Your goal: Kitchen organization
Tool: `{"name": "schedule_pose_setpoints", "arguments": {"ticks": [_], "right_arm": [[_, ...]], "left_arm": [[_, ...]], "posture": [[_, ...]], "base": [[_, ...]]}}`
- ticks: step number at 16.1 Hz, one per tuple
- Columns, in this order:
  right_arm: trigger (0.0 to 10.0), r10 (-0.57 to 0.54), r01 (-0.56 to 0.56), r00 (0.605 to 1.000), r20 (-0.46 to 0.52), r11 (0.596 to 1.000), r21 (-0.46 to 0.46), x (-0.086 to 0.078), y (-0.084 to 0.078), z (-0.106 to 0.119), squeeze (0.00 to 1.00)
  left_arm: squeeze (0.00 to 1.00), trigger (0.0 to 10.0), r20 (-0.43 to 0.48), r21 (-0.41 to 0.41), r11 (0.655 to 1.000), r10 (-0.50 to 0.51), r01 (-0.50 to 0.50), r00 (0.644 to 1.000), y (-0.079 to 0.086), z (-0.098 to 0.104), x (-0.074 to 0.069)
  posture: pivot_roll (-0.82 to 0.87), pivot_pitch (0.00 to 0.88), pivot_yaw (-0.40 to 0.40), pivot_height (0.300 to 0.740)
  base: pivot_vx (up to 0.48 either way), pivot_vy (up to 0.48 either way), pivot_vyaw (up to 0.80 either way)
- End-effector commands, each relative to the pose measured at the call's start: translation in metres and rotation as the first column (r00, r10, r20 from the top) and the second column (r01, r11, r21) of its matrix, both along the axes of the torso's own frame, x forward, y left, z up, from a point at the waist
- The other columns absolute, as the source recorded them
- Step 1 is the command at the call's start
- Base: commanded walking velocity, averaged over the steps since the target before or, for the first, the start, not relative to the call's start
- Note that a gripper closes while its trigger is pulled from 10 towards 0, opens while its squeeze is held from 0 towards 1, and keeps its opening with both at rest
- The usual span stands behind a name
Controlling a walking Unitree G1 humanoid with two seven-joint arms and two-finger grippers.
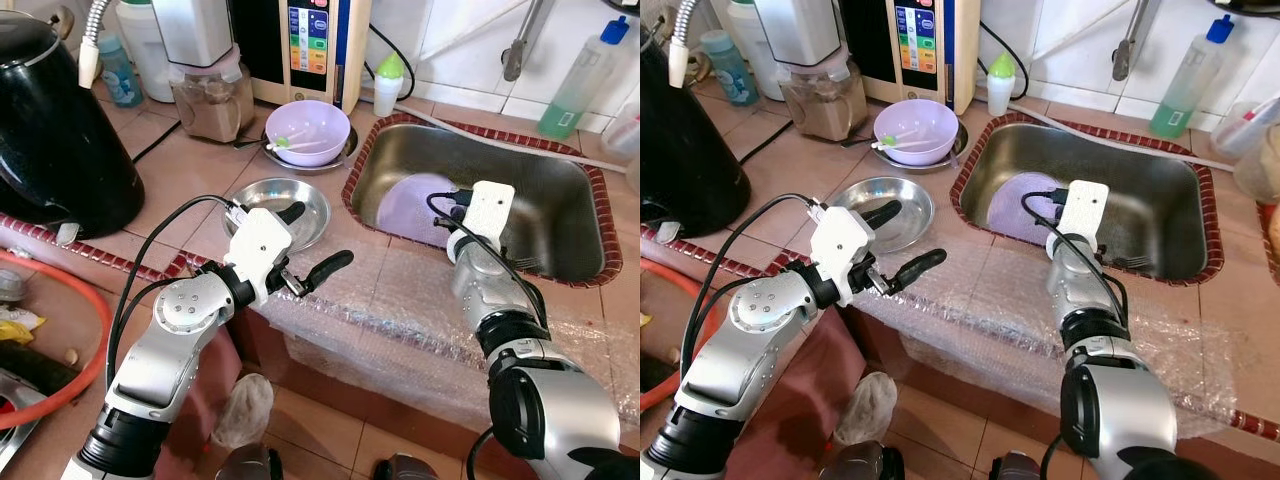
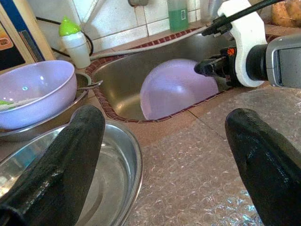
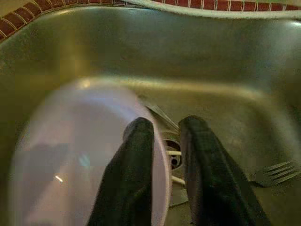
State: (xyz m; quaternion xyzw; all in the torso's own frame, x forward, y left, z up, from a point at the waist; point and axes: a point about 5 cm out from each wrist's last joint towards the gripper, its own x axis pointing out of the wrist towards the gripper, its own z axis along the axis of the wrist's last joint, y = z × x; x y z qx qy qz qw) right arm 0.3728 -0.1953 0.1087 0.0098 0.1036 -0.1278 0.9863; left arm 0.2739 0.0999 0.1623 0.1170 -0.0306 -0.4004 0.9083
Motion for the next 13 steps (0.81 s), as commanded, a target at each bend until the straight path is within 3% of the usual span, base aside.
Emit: {"name": "schedule_pose_setpoints", "arguments": {"ticks": [1,6,8,11,13], "right_arm": [[10.0,0.017,-0.014,0.998,-0.067,0.999,0.037,-0.005,0.004,-0.016,1.0],[10.0,0.02,-0.024,0.999,0.032,0.991,0.132,-0.002,-0.002,-0.006,1.0],[10.0,0.101,-0.113,0.992,0.078,0.979,0.168,-0.003,0.008,-0.005,1.0],[10.0,0.202,-0.216,0.974,0.106,0.965,0.146,-0.013,0.02,-0.015,1.0],[10.0,0.271,-0.285,0.946,0.177,0.957,0.053,-0.024,0.025,-0.011,1.0]], "left_arm": [[1.0,10.0,0.01,0.013,1.0,-0.007,0.007,1.0,-0.002,0.003,0.0],[1.0,10.0,0.044,-0.006,0.998,0.055,-0.055,0.998,-0.005,0.006,0.005],[1.0,10.0,0.014,-0.063,0.993,0.102,-0.101,0.995,-0.002,0.006,0.007],[1.0,10.0,0.019,-0.084,0.977,0.198,-0.195,0.98,0.005,0.001,0.007],[1.0,10.0,0.049,-0.126,0.932,0.349,-0.341,0.936,0.019,0.004,0.01]], "posture": [[0.05,0.036,0.023,0.74],[0.04,0.031,0.028,0.74],[0.03,0.037,0.027,0.74],[0.03,0.049,0.021,0.74],[0.03,0.054,0.03,0.74]], "base": [[0.0,0.0,0.0],[0.0,0.0,0.0],[0.0,0.0,0.0],[0.0,0.0,0.0],[0.0,0.0,0.0]]}}
